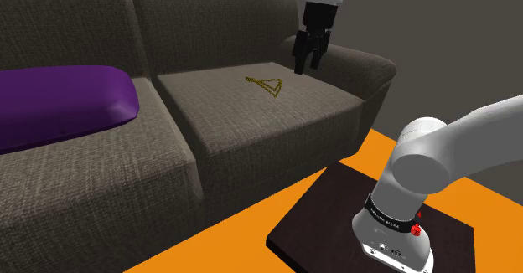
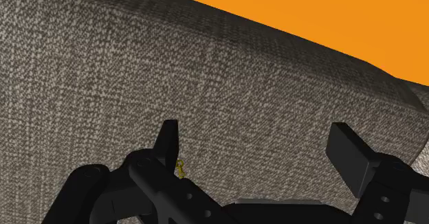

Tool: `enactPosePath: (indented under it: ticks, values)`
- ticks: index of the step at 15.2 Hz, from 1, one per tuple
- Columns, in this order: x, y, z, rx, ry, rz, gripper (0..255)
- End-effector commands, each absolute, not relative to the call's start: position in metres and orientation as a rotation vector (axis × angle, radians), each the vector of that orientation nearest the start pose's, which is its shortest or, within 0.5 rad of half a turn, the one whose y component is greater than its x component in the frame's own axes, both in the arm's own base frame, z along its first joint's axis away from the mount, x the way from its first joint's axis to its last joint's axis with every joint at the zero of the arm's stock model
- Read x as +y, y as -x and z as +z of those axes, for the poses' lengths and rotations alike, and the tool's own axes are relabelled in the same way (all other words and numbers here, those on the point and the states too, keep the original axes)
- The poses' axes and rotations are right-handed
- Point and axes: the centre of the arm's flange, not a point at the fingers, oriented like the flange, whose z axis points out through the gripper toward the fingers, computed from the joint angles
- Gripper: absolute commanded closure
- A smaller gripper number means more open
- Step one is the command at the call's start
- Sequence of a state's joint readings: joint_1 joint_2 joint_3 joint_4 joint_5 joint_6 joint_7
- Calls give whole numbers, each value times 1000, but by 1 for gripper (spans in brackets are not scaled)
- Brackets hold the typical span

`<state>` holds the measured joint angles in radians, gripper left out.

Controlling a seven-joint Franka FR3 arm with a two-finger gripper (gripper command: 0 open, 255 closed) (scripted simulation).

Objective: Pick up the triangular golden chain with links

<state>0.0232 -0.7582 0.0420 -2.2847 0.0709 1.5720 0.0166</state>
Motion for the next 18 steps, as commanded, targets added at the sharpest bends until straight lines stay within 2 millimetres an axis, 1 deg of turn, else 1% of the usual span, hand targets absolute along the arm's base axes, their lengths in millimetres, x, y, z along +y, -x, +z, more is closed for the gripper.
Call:
enactPosePath:
  ticks: [1,9,17,18]
  values:
    - [33,-314,615,-61,3097,-67,0]
    - [12,-403,581,-167,3109,-156,0]
    - [-4,-494,552,-274,3114,-246,0]
    - [-4,-499,550,-280,3114,-251,0]
